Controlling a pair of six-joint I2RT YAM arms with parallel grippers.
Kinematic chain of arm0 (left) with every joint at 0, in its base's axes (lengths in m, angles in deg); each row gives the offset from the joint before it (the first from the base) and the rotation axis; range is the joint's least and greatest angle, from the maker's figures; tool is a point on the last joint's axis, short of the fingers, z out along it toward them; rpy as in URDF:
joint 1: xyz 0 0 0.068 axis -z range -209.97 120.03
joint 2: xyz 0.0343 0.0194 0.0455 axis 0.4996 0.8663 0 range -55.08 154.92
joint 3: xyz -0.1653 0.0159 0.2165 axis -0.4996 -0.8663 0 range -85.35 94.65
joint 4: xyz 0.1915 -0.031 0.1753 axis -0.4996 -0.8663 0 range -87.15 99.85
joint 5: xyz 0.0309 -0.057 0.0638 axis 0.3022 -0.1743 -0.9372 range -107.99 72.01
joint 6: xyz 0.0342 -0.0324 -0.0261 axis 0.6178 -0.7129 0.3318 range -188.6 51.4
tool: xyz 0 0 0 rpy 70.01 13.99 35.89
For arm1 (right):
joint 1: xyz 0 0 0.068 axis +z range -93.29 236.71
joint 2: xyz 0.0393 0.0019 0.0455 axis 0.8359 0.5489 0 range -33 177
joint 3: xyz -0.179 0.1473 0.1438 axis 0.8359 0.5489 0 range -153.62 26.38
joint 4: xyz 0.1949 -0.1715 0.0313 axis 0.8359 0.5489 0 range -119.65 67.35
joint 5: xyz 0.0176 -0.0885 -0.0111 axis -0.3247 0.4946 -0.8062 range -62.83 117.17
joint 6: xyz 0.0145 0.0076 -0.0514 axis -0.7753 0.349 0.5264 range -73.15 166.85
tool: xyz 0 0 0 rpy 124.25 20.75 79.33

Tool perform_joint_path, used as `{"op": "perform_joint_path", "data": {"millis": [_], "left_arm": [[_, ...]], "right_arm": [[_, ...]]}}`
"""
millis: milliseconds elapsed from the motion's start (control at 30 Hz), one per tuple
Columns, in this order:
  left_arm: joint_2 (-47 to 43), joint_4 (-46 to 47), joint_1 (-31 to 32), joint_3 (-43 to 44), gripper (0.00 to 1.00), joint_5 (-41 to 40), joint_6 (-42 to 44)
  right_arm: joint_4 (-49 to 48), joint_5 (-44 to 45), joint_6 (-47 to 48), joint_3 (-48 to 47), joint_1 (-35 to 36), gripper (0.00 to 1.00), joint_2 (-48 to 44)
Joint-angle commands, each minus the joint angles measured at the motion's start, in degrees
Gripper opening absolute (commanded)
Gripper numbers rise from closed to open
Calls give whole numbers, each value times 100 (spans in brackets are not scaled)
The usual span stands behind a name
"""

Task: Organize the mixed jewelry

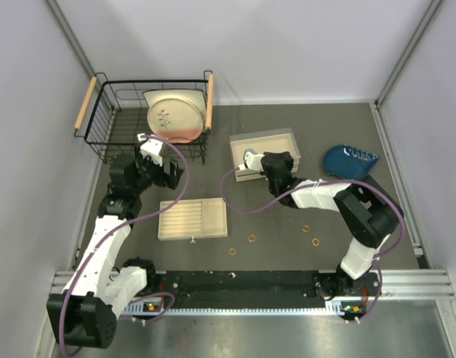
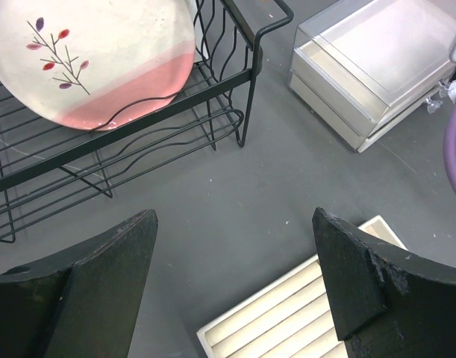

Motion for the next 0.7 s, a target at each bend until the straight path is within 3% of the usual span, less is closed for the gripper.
{"op": "perform_joint_path", "data": {"millis": [0,467,633,667], "left_arm": [[-44,275,-3,-35,91,50,65],[-79,266,-3,-43,91,76,48],[-88,257,-3,-26,91,67,56],[-79,248,-12,-26,91,85,56]], "right_arm": [[1281,25,-994,-132,202,8,-153],[2390,518,-1813,-457,404,8,-30],[2653,465,-1910,-493,413,23,-205],[2671,439,-1936,-501,413,32,-275]]}}
